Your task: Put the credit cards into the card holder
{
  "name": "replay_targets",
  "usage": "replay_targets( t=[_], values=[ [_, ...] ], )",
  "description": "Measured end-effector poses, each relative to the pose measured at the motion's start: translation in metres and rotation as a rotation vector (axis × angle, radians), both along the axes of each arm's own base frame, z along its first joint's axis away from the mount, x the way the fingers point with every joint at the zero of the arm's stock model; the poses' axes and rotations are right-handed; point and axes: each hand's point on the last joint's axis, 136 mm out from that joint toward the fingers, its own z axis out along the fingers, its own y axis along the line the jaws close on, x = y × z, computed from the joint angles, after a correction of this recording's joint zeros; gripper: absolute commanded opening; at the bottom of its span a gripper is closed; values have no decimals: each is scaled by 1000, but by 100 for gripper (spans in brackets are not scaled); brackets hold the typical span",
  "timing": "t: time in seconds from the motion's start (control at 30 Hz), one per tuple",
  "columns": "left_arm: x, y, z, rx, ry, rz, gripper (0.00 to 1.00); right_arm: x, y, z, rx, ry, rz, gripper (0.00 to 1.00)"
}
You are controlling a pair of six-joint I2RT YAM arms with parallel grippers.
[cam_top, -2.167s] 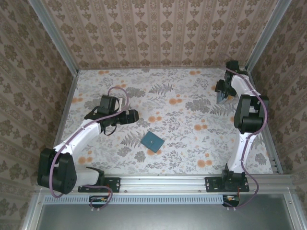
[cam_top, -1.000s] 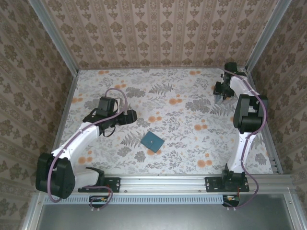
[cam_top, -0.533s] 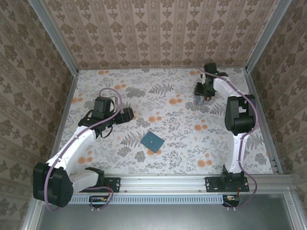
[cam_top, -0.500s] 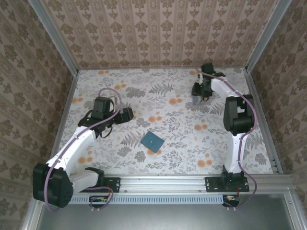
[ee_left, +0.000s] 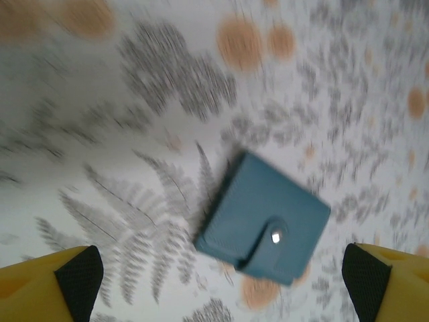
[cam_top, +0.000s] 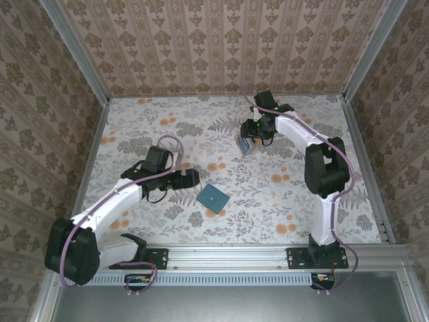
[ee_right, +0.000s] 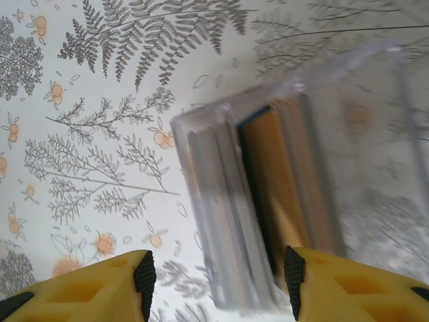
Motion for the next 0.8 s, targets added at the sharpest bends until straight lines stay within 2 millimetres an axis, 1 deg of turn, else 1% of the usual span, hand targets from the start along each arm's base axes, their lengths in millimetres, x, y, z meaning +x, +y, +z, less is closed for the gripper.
replay_targets(
  t=[0.03, 0.1, 0.17, 0.23, 0.33, 0.43, 0.5, 0.57, 0.63, 0.7, 0.73, 0.8],
  values=[
    [-6, -5, -6, 9, 28, -24, 96, -7, -6, 7, -4, -11, 1, 58],
    [-12, -8, -14, 23, 56, -45, 96, -22, -14, 17, -8, -30, 6, 58],
    [-15, -10, -19, 34, 70, -59, 95, -40, -18, 25, -8, -46, 20, 58],
    [-16, -12, -26, 48, 91, -70, 93, -57, -17, 28, -10, -54, 43, 58],
    [-18, -17, -38, 69, 138, -95, 88, -79, -9, 19, -4, -52, 84, 59],
    [-20, -24, -51, 86, 187, -125, 87, -103, 1, -1, -6, -10, 131, 55],
    [-20, -28, -54, 84, 205, -134, 87, -109, 5, -7, -5, 9, 148, 54],
    [-19, -32, -54, 76, 211, -143, 86, -106, 8, -4, 15, -3, 152, 54],
    [-19, -34, -53, 67, 210, -153, 86, -102, 16, 0, 62, -23, 162, 54],
    [-19, -34, -55, 70, 214, -158, 86, -103, 23, 0, 107, -33, 179, 54],
    [-20, -34, -56, 73, 216, -161, 86, -107, 28, -2, 128, -30, 192, 53],
    [-20, -33, -60, 83, 226, -166, 84, -120, 37, -11, 163, -2, 211, 48]
  ],
)
